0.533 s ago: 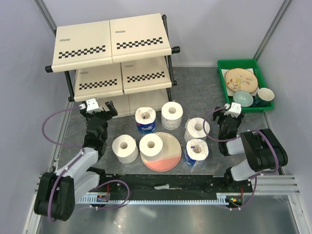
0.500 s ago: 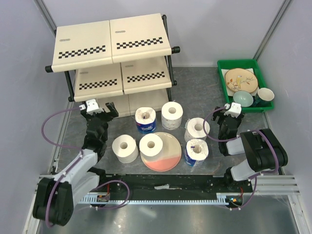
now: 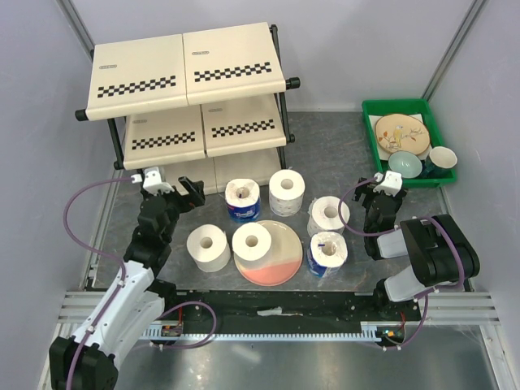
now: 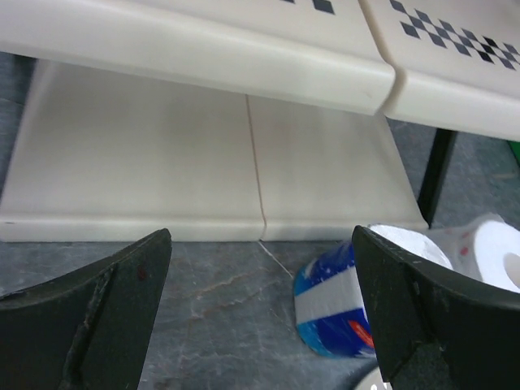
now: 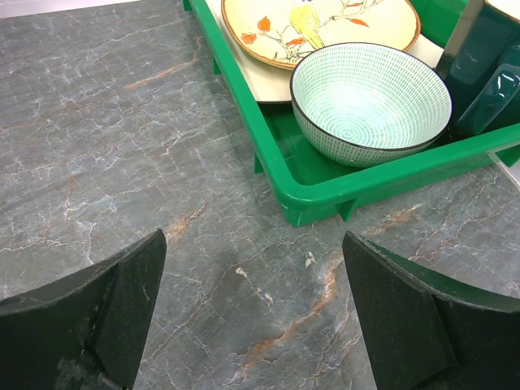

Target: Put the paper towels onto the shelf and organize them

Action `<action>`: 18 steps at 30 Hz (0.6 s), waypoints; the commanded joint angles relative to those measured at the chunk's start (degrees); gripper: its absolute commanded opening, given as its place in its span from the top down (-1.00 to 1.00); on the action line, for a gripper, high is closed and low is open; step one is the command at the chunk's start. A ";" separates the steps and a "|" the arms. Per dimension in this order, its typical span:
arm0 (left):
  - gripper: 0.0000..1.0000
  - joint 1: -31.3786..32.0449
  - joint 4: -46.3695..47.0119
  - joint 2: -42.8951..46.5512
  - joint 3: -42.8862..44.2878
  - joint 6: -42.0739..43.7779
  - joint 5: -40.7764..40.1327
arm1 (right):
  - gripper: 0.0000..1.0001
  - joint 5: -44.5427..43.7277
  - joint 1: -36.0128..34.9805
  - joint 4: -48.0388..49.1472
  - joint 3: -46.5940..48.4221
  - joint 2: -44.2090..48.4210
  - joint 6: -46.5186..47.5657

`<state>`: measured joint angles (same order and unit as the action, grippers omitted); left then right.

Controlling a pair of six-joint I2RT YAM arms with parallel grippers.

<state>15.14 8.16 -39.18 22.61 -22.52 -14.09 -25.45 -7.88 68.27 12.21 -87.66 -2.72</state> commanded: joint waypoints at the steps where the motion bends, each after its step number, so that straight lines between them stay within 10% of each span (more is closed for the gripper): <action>1: -0.99 0.16 -5.43 0.51 2.26 -3.58 8.28 | -0.96 -0.04 0.06 1.95 0.71 0.12 0.08; 18: -0.95 11.05 -6.05 -5.98 3.58 -5.34 8.21 | -0.96 0.05 0.06 1.96 0.62 0.12 0.08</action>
<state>22.37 1.69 -43.22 23.05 -26.00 -2.94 -25.45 -7.88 68.27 12.21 -87.66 -2.72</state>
